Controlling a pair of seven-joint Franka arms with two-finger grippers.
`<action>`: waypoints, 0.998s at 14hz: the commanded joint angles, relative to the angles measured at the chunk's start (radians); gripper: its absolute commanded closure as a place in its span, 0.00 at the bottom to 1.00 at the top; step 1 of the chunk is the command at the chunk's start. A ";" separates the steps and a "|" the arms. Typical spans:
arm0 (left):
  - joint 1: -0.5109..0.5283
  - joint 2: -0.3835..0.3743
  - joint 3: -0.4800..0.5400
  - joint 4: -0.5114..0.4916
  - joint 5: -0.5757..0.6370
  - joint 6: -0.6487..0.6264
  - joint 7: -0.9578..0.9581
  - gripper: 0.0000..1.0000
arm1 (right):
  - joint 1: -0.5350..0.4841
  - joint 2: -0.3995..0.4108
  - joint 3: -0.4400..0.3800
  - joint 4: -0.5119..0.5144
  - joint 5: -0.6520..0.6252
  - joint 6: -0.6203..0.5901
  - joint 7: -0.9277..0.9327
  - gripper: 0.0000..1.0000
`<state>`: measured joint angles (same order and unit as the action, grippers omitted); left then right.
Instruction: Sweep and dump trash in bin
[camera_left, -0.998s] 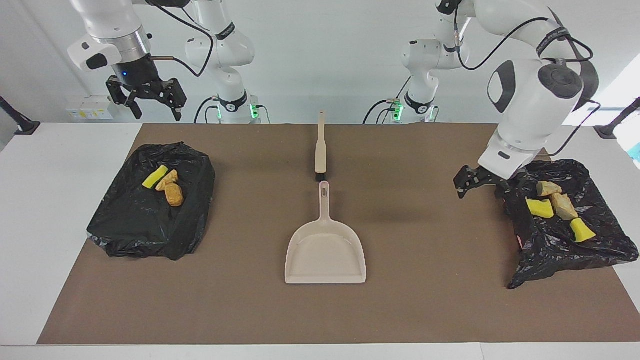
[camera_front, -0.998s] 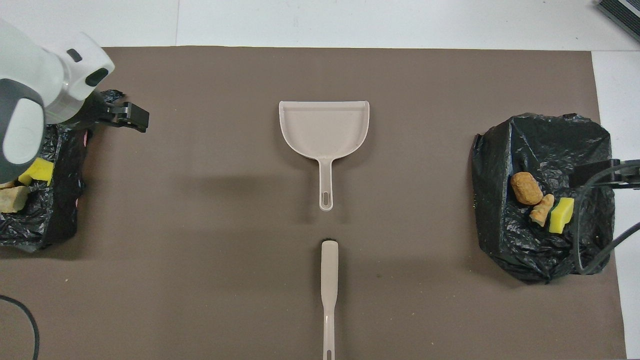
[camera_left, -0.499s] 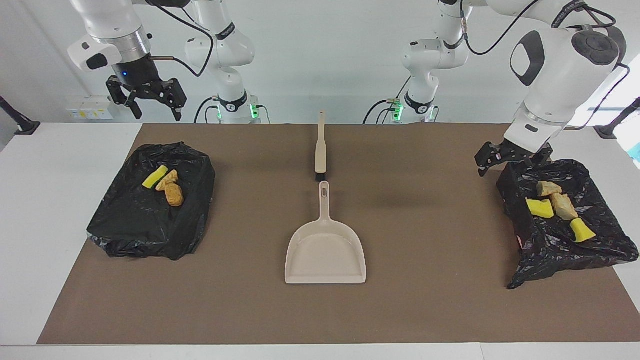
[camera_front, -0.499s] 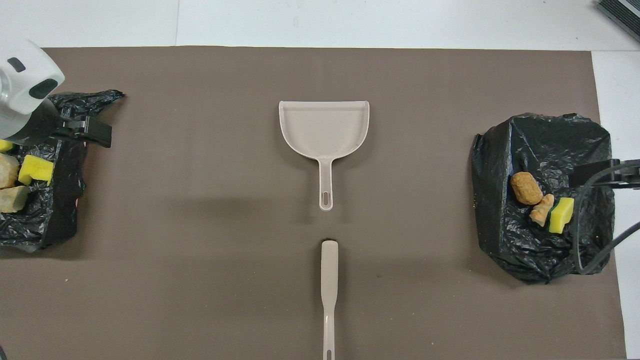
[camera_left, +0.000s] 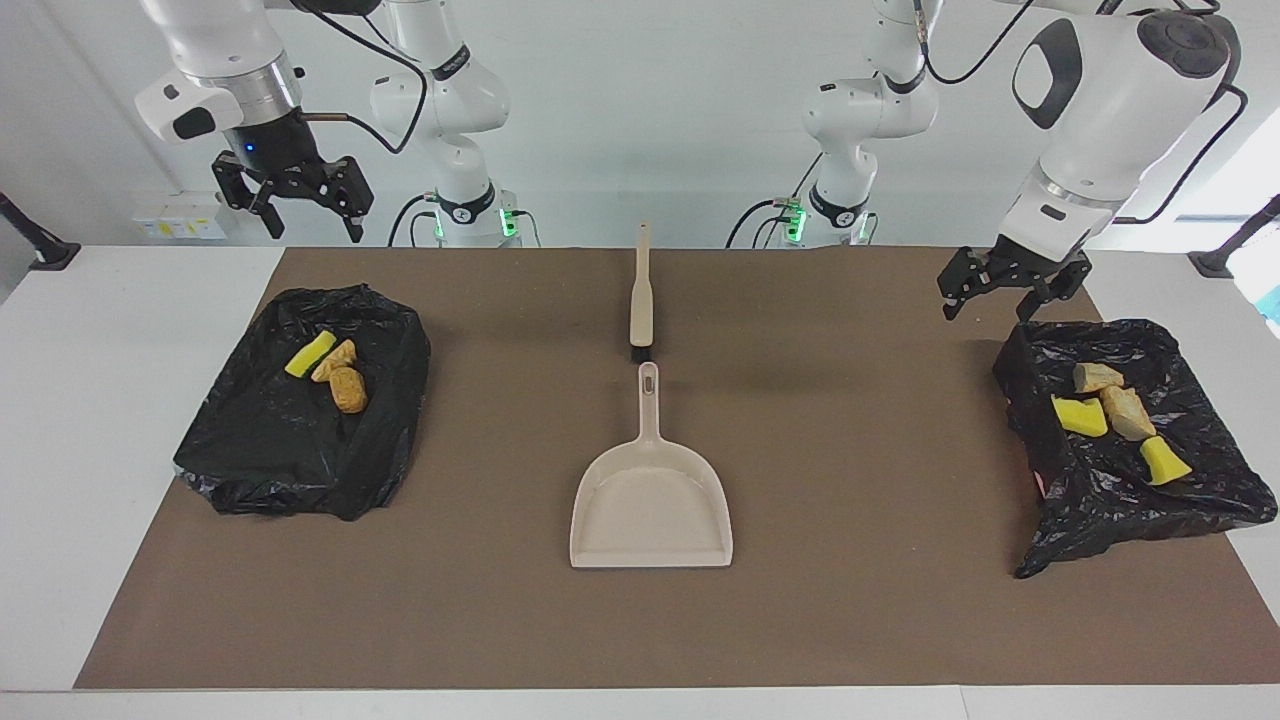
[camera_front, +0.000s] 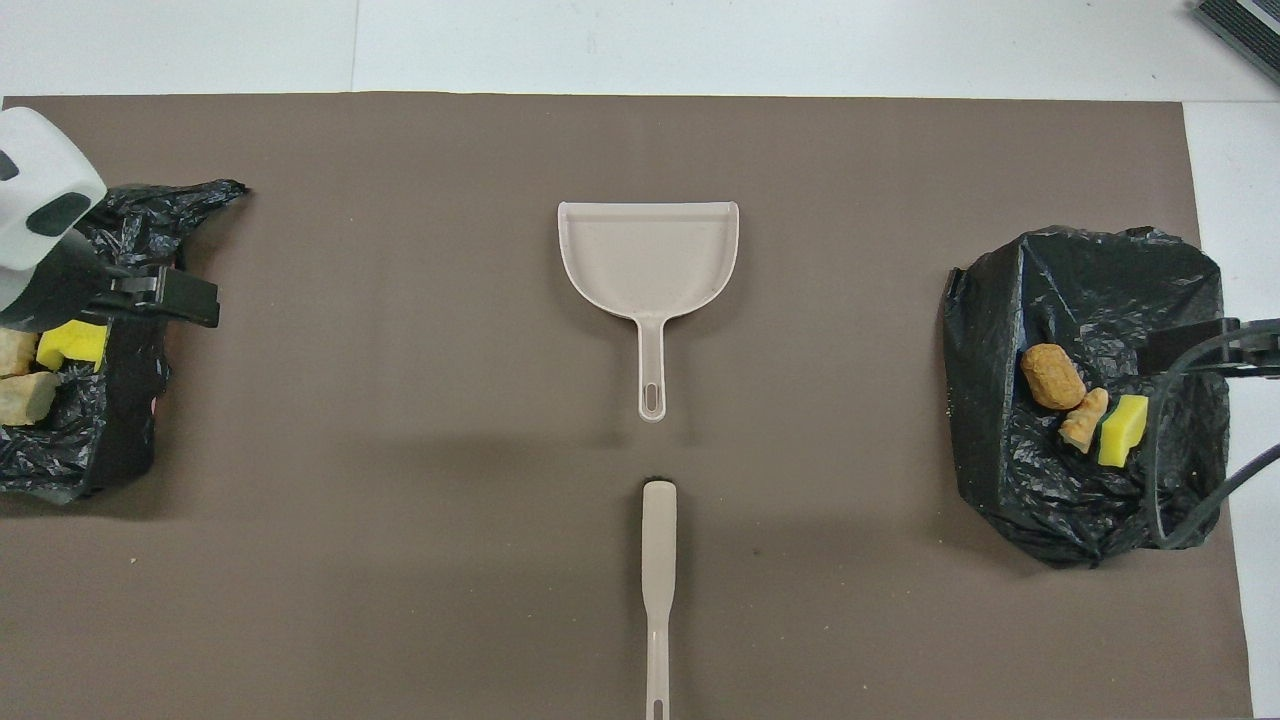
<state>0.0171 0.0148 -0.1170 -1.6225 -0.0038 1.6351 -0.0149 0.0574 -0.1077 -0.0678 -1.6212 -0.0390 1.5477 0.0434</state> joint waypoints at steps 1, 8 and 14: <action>0.007 -0.010 0.000 0.036 -0.007 -0.087 -0.003 0.00 | -0.019 -0.007 0.010 0.003 0.025 -0.009 -0.031 0.00; 0.027 -0.015 0.000 0.023 -0.016 -0.074 0.012 0.00 | -0.019 -0.007 0.008 0.003 0.025 -0.009 -0.031 0.00; 0.024 -0.018 0.000 0.035 -0.018 -0.097 0.099 0.00 | -0.019 -0.007 0.010 0.003 0.025 -0.009 -0.031 0.00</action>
<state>0.0315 0.0013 -0.1127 -1.6013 -0.0044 1.5644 0.0550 0.0574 -0.1077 -0.0678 -1.6212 -0.0389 1.5477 0.0435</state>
